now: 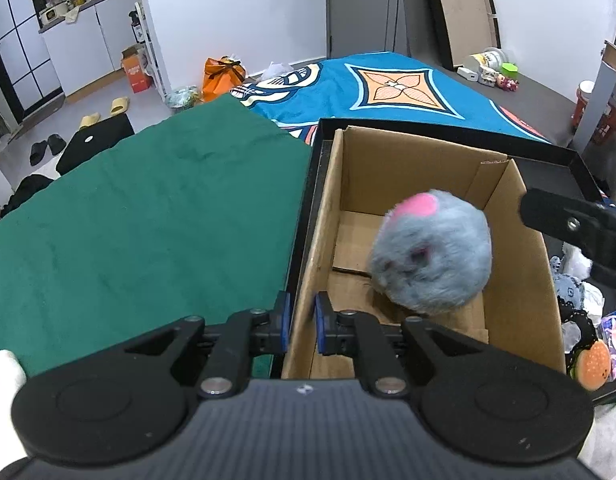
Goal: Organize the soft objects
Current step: 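Carry the grey plush mouse with the right gripper into the box and release, then grasp the purple tissue pack with the right gripper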
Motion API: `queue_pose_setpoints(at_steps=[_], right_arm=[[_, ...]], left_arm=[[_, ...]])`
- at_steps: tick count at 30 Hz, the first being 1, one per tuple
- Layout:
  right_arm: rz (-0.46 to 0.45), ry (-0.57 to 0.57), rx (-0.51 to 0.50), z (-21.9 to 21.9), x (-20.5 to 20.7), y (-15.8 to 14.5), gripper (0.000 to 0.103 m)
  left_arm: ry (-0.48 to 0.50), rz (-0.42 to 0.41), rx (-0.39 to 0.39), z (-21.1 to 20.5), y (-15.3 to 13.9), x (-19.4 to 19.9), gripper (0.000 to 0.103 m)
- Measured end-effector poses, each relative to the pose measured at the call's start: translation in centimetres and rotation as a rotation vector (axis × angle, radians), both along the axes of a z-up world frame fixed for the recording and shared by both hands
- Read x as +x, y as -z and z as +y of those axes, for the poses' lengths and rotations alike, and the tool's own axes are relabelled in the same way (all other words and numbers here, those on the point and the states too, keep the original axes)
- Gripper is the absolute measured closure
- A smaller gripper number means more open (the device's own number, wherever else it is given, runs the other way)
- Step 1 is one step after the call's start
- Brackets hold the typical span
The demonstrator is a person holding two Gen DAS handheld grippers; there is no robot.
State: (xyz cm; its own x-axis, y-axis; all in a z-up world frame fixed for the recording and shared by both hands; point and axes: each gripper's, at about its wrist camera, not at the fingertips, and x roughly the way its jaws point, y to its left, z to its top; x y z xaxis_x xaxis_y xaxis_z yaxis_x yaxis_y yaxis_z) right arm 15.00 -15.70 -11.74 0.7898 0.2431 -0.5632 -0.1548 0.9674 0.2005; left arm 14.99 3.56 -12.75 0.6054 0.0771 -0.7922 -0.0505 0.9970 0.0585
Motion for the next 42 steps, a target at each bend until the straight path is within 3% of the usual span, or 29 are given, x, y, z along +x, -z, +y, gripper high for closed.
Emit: queue_pose_setpoints(at_steps=[4,12,15,25,33,42], right_arm=[[0.027,0.036,0.002,-1.9,-0.9,0.5,0.016],[0.104,0.096,0.019,-4.2,-2.2,1.5,0.016],[0.122,0.131,0.024,-5.2,-2.9,1.7,0.016],[0.151,0.193,-0.003,-9.1,-3.8,4.0,0.016],[0.235,0.216,-0.033,-11.4,-3.6,6.5,0.017],[0.320,0.215,-0.095,-12.0,-3.1,8.5,0.017]], left_arm=[[-0.009,0.002,0.023,-0.2,-0.1,-0.1,0.089],[0.006,-0.027,0.092,-1.3,-0.7,-0.5,0.059],[0.014,-0.039,0.120,-1.7,-0.8,-0.7,0.052],[0.060,-0.047,0.210,-3.5,-0.9,-1.2,0.046],[0.111,-0.031,0.284,-5.7,-0.5,-1.2,0.034],[0.116,0.004,0.337,-6.6,0.6,-0.6,0.028]])
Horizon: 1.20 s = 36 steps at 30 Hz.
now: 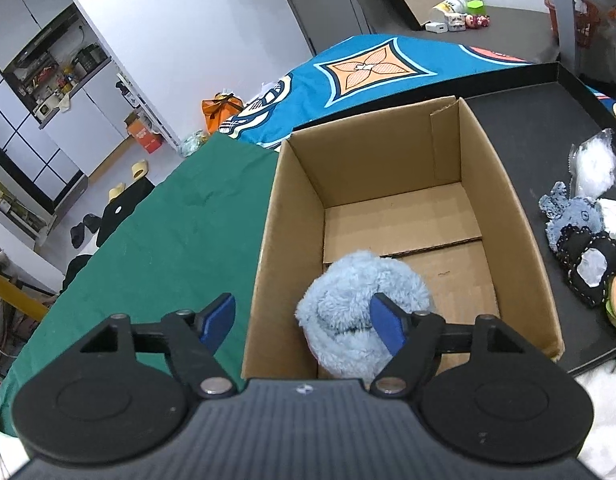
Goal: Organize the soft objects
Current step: 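Grasp the purple tissue pack with the right gripper, then carry the purple tissue pack with the right gripper into the box and release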
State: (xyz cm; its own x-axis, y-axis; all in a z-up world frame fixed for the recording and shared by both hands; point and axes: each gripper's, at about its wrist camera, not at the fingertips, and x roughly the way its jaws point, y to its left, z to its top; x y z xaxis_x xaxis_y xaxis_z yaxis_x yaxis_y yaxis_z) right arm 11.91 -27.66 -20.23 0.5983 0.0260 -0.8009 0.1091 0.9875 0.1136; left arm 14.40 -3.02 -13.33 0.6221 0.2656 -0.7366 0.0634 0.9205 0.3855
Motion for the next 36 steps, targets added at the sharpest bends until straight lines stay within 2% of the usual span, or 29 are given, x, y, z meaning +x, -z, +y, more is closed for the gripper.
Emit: queue_pose_setpoints(at_steps=[6,8,9,11,12,15,19,29,36], right_arm=[[0.033,0.017,0.006,-0.3,0.8,1.1,0.020],[0.033,0.008,0.022,-0.3,0.8,1.1,0.026],[0.033,0.004,0.034,-0.3,0.8,1.0,0.034],[0.027,0.008,0.025,-0.4,0.7,0.6,0.044],[0.026,0.012,0.008,-0.4,0.7,0.4,0.054],[0.041,0.025,0.061,-1.0,0.9,0.5,0.054],[0.033,0.021,0.067,-0.7,0.9,0.4,0.055],[-0.045,0.005,0.093,-0.4,0.2,-1.8,0.055],[-0.106,-0.026,0.108,0.5,0.3,-3.4,0.055]], left_arm=[[-0.007,0.002,0.030,-0.3,0.1,0.2,0.024],[-0.006,0.004,0.041,-0.4,0.2,0.3,0.023],[-0.006,0.004,0.044,-0.5,0.2,0.3,0.022],[-0.009,0.004,0.048,-0.5,0.1,0.4,0.022],[-0.012,-0.002,0.053,-0.5,0.1,0.4,0.022],[-0.025,-0.023,0.067,-0.5,-0.1,0.1,0.022],[-0.025,-0.021,0.063,-0.4,-0.2,0.0,0.022],[-0.030,-0.044,0.062,0.2,-1.5,-0.1,0.022],[-0.036,-0.045,0.022,1.7,-2.5,-0.1,0.022]])
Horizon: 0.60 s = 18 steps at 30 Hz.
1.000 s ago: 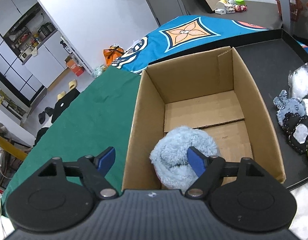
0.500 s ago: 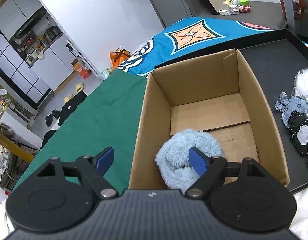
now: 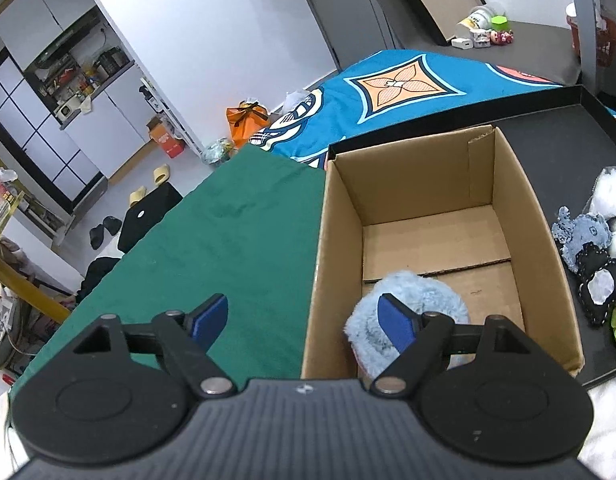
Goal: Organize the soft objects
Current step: 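Carry the purple tissue pack with the right gripper into the box and release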
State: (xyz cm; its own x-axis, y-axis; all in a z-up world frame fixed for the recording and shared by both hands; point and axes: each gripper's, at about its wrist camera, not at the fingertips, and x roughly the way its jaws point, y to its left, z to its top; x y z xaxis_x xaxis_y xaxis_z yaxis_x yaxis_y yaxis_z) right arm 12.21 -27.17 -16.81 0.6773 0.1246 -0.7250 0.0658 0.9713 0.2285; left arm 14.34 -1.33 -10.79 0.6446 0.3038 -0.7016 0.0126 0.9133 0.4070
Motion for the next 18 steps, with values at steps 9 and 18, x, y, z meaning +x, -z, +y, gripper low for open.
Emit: queue_pose_setpoints(at_steps=[9,18], right_arm=[[-0.088,-0.043,0.037,2.0,0.0,-1.7,0.055],[-0.142,-0.090,0.044,4.9,0.5,-3.3,0.055]], left_arm=[[-0.015,-0.002,-0.100,1.9,-0.4,-0.2,0.022],[-0.008,0.020,-0.157,2.4,-0.4,-0.4,0.036]])
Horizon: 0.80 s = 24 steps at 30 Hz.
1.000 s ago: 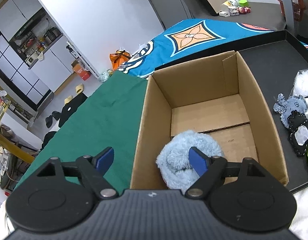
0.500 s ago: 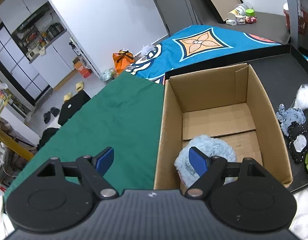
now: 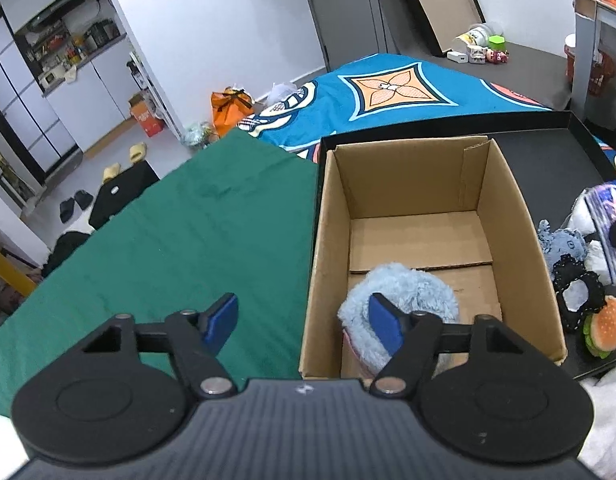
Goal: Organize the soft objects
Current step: 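Carry the purple tissue pack with the right gripper into the box and release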
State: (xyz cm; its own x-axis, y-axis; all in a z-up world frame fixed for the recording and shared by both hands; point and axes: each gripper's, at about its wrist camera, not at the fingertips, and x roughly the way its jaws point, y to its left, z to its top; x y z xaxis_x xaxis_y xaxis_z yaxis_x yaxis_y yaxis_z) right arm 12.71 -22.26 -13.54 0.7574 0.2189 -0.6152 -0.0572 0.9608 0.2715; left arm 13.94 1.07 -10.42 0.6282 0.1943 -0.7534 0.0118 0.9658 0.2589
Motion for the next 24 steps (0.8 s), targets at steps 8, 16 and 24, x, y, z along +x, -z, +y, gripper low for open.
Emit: queue_pose_setpoints(at_steps=[8,16,24], right_arm=[[-0.058,-0.053,0.003,2.7,0.7,-2.2,0.055],[-0.074,-0.106,-0.026,5.5,1.6,-3.6,0.055],[-0.063,-0.197,-0.021,8.8,2.2,-4.0,0.055]], left_arm=[[-0.026,0.043,-0.076,1.4,0.5,0.2,0.063],[-0.014,0.064,-0.104,1.7,0.8,0.2,0.078],[-0.026,0.122,-0.117,2.1,1.8,0.9,0.093]])
